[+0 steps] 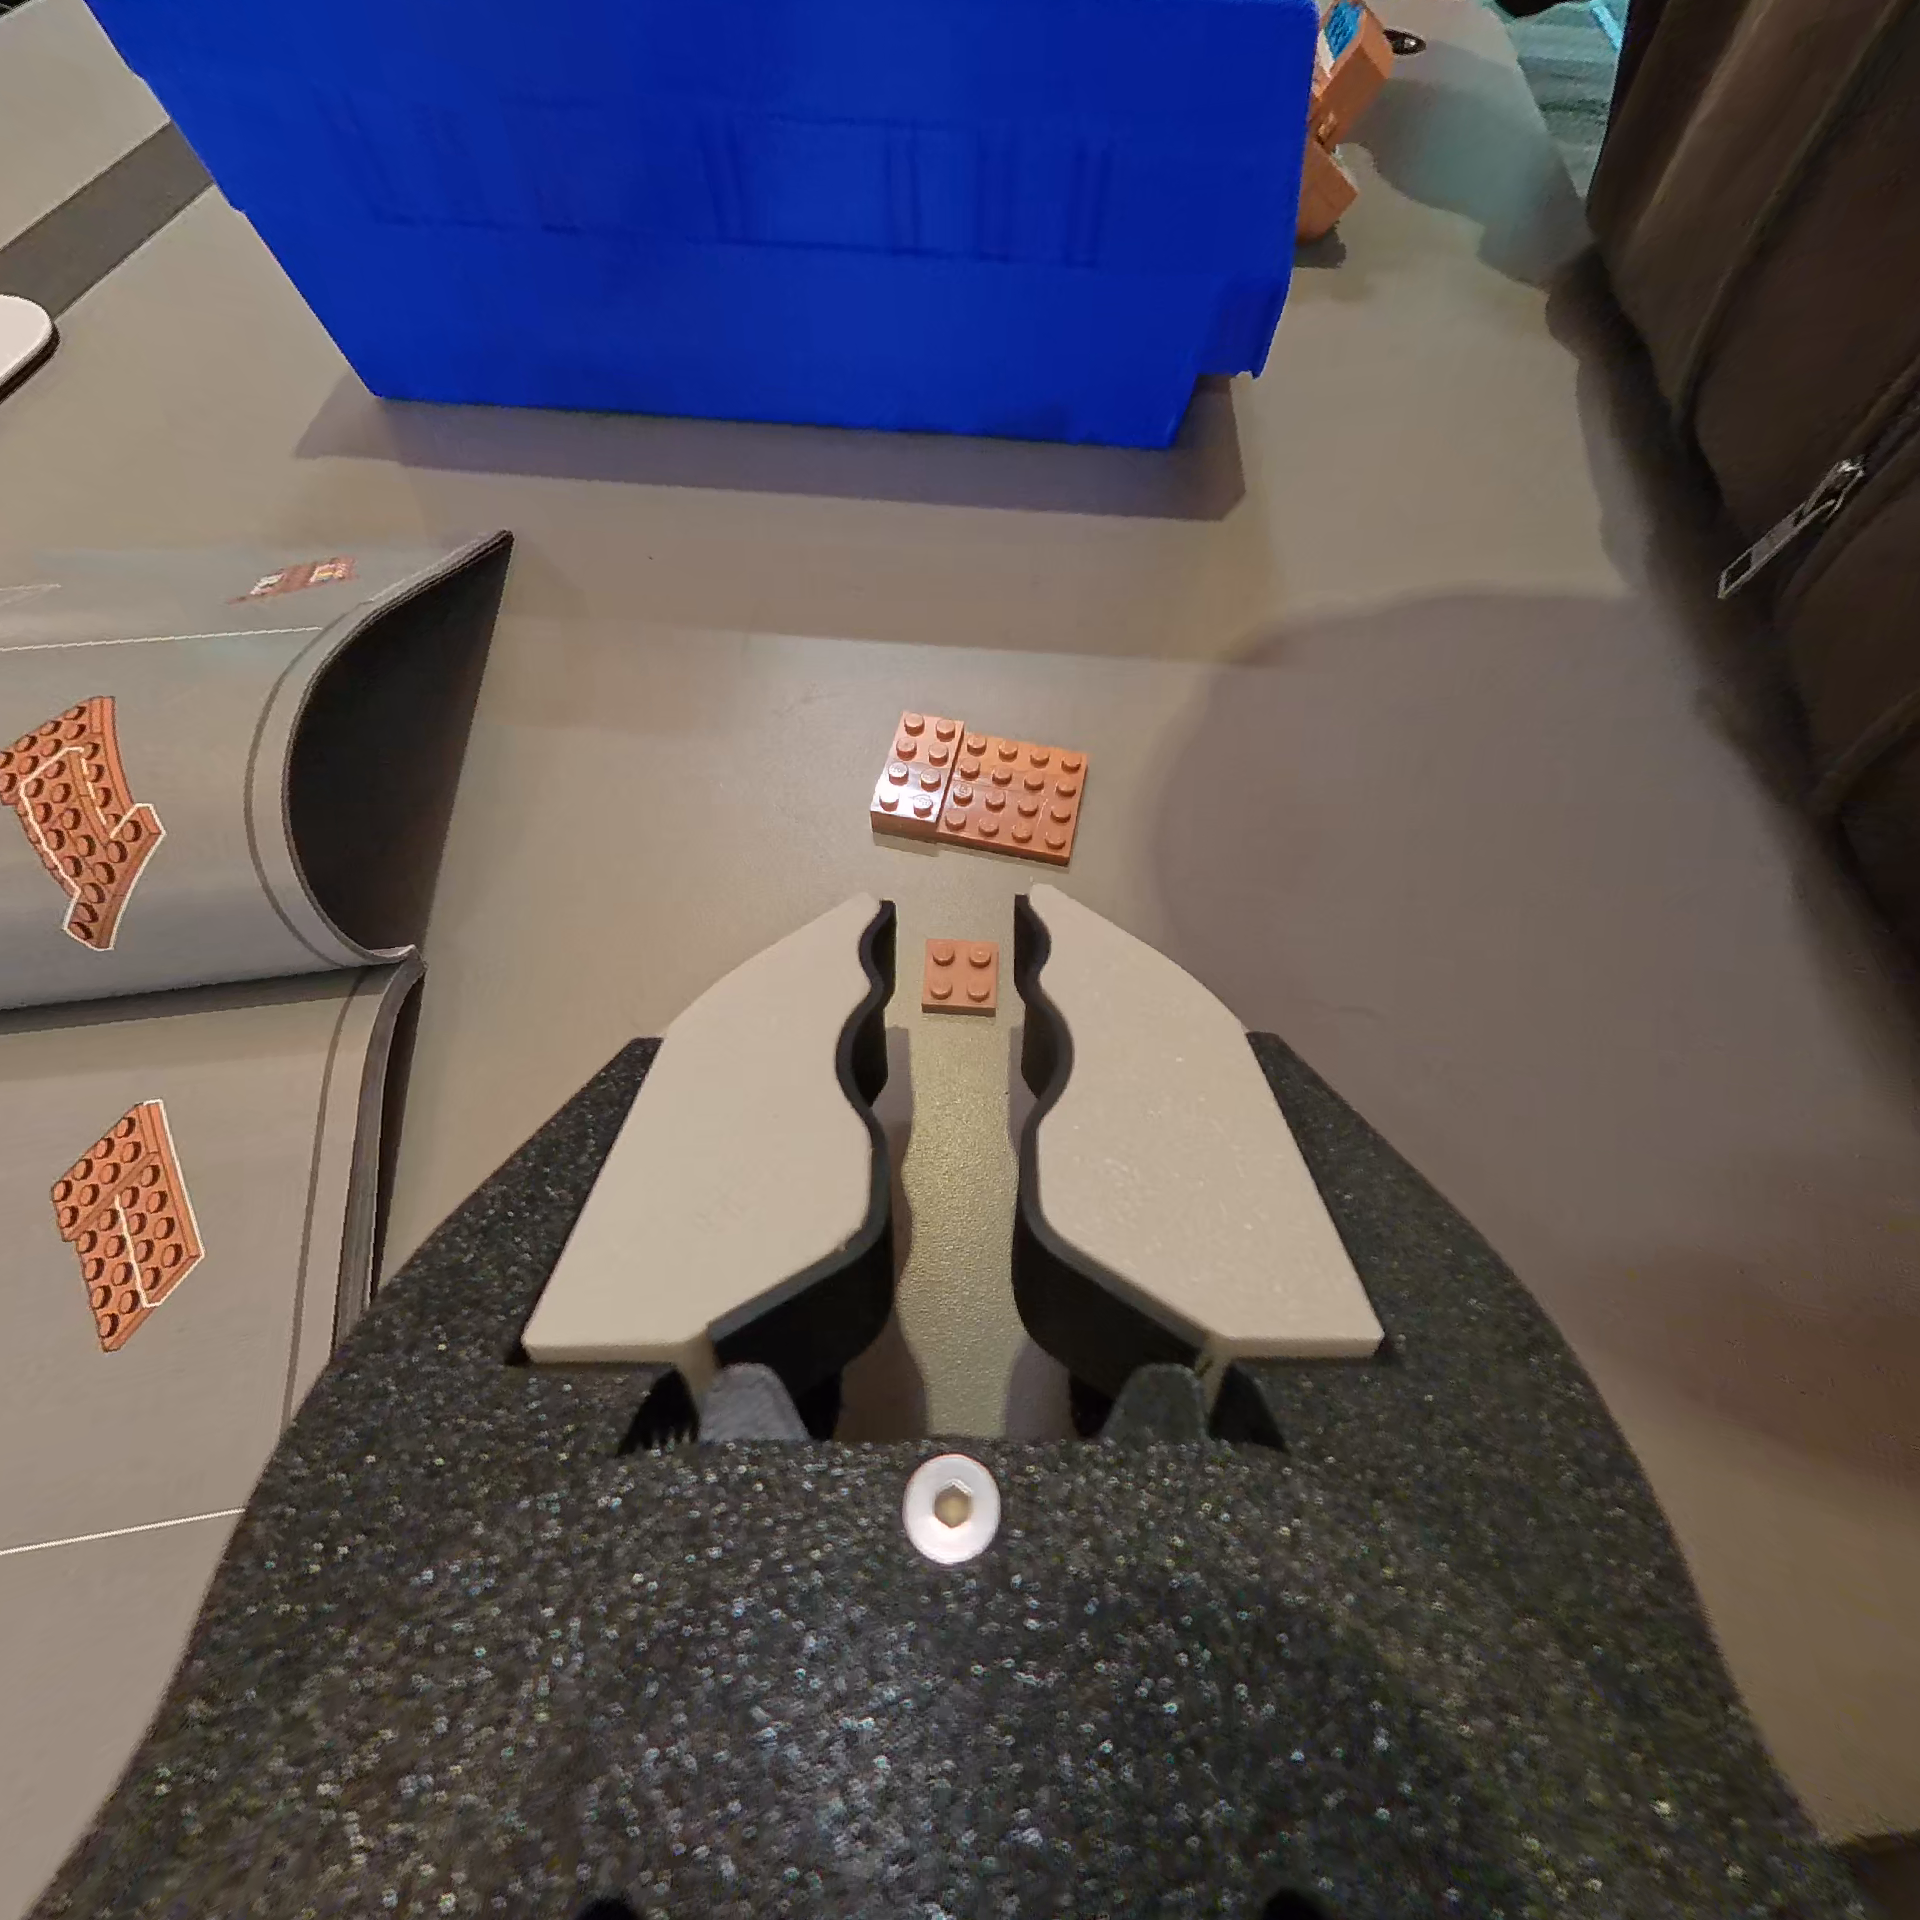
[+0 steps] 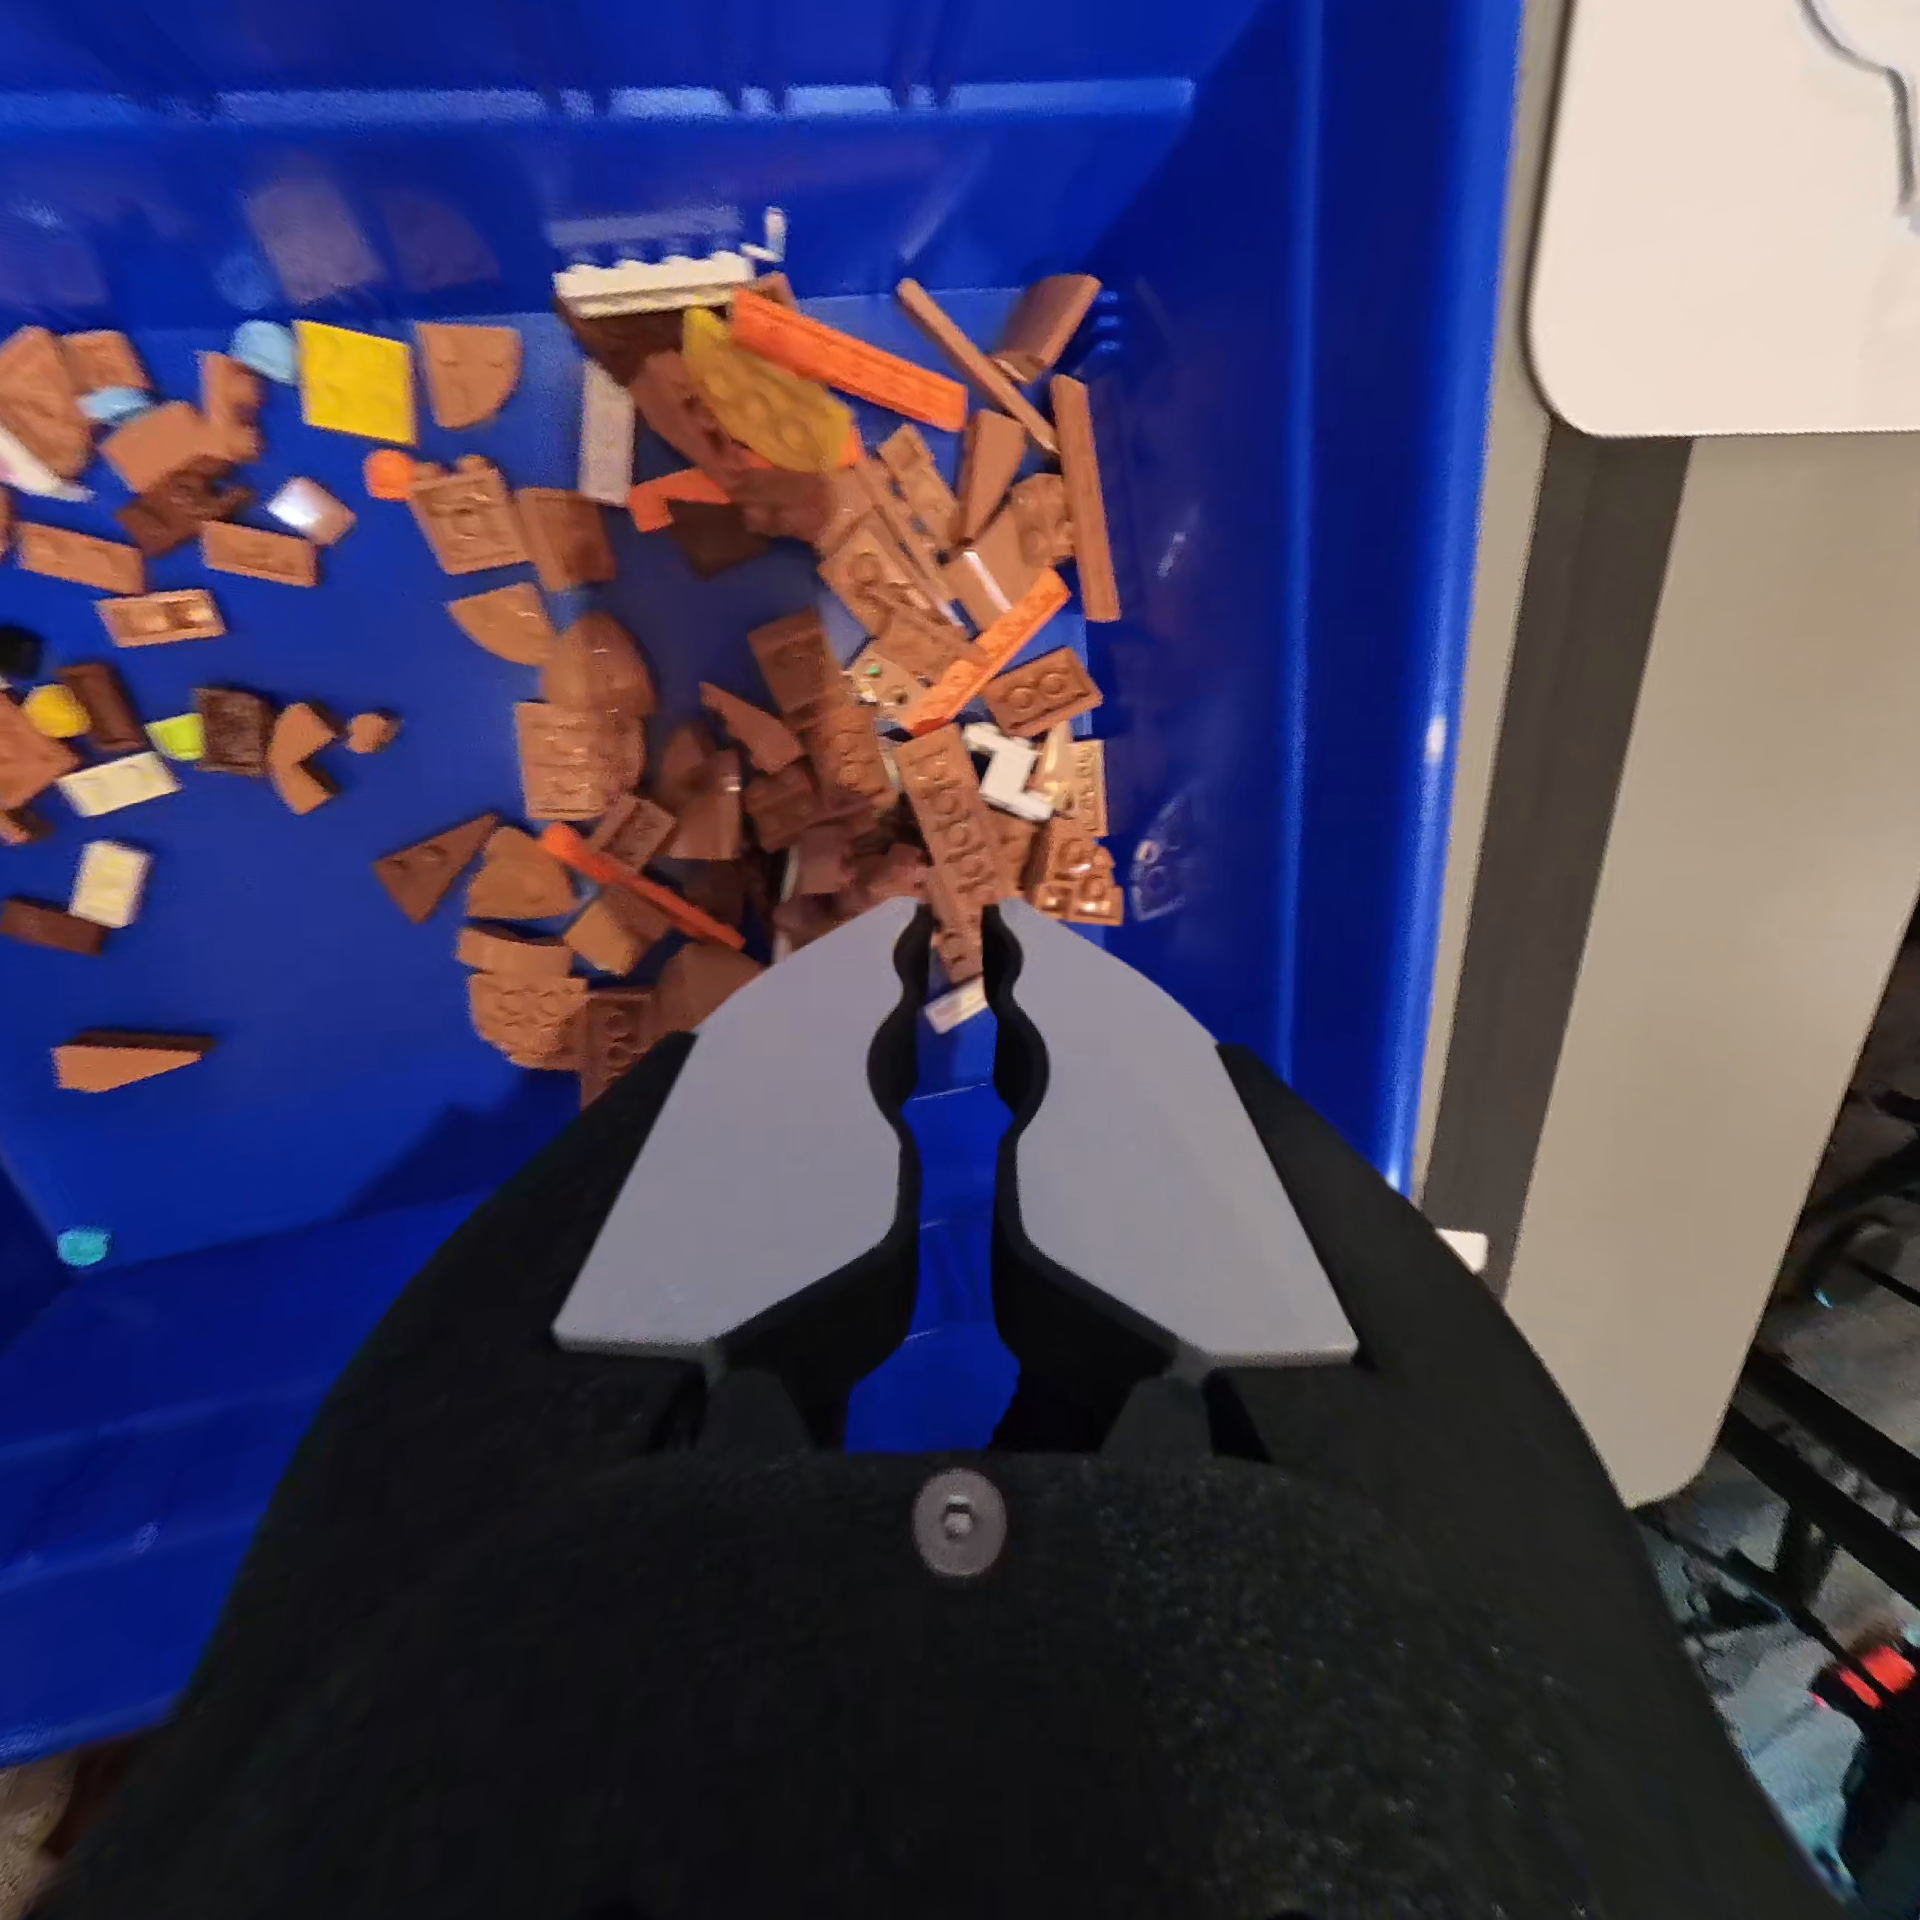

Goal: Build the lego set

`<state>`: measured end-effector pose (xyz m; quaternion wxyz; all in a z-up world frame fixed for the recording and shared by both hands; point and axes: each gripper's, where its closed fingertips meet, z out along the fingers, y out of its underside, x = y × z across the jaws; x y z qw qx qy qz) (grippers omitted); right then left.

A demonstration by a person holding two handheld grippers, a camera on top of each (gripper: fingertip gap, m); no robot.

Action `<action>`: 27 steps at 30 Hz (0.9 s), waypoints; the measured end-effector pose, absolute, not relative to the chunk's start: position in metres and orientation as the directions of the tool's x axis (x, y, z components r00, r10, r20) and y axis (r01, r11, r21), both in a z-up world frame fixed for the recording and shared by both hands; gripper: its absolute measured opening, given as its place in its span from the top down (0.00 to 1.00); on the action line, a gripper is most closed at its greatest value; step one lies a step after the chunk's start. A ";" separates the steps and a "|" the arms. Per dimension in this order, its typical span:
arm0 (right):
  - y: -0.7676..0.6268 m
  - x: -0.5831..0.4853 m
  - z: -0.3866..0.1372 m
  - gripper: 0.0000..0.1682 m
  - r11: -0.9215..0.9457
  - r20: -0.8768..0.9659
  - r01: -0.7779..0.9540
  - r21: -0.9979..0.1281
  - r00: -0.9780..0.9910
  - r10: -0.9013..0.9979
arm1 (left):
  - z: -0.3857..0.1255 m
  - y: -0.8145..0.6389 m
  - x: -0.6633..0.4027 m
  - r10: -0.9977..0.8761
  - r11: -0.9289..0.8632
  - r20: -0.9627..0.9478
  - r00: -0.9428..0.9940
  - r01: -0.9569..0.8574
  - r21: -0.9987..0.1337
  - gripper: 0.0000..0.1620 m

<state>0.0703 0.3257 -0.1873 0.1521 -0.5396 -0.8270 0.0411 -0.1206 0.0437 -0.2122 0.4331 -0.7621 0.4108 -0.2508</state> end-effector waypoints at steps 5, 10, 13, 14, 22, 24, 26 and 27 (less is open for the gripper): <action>0.302 0.087 -0.187 0.92 0.461 0.142 0.857 -0.229 -0.439 0.887 | -0.212 0.044 -0.121 -0.843 -0.290 0.028 0.538 -0.409 -0.865 0.87; 0.284 0.092 -0.194 0.89 0.522 0.107 0.822 -0.228 -0.512 0.853 | -0.213 0.044 -0.121 -0.842 -0.292 0.030 0.539 -0.408 -0.865 0.87; 0.274 0.086 -0.199 0.89 0.567 0.096 0.785 -0.249 -0.563 0.821 | -0.212 0.044 -0.121 -0.840 -0.295 0.033 0.541 -0.405 -0.866 0.87; 0.272 0.083 -0.200 0.89 0.580 0.093 0.774 -0.253 -0.577 0.811 | -0.212 0.045 -0.121 -0.840 -0.296 0.034 0.542 -0.404 -0.866 0.87; 0.270 0.076 -0.210 0.89 0.624 0.092 0.751 -0.217 -0.620 0.779 | -0.213 0.045 -0.121 -0.840 -0.297 0.035 0.541 -0.405 -0.865 0.87; 0.270 0.076 -0.208 0.89 0.621 0.096 0.750 -0.229 -0.617 0.781 | -0.213 0.044 -0.121 -0.841 -0.297 0.036 0.540 -0.405 -0.864 0.87; 0.268 0.076 -0.207 0.89 0.616 0.098 0.751 -0.238 -0.612 0.784 | -0.213 0.044 -0.121 -0.841 -0.295 0.033 0.540 -0.407 -0.864 0.87; 0.268 0.075 -0.207 0.89 0.615 0.099 0.751 -0.241 -0.612 0.785 | -0.213 0.044 -0.121 -0.841 -0.296 0.033 0.540 -0.407 -0.864 0.87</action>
